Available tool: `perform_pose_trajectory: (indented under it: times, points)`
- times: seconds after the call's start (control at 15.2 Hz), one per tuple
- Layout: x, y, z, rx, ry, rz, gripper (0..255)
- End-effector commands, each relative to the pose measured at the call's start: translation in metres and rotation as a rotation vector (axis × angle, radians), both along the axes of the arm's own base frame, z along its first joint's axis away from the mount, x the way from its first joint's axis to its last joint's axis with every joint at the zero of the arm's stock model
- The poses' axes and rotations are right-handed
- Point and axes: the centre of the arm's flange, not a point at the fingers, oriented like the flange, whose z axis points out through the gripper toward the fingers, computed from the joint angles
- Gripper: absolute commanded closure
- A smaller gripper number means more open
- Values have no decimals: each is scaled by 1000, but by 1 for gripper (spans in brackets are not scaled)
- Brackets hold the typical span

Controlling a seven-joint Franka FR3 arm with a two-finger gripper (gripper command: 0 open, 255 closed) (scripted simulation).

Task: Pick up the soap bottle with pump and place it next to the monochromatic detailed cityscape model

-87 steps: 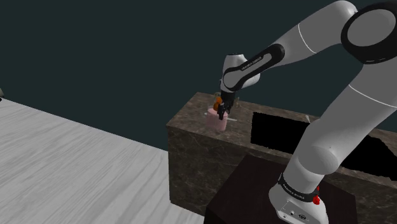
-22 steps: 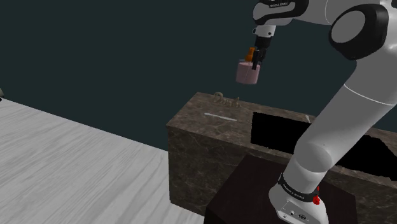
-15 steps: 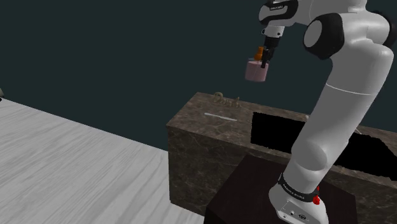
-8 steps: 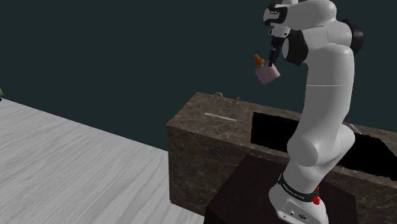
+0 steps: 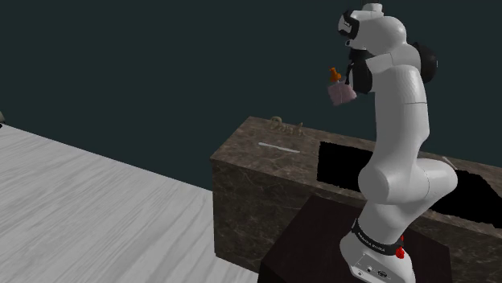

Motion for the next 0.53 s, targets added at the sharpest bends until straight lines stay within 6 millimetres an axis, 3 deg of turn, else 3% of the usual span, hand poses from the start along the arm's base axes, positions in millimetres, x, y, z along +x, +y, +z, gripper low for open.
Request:
perform_pose_trajectory:
  times: [0.0, 0.46]
  points:
    - [-2, -1, -10, -1, -1, 0, 255]
    - [-2, -1, -47, -1, -1, 0, 255]
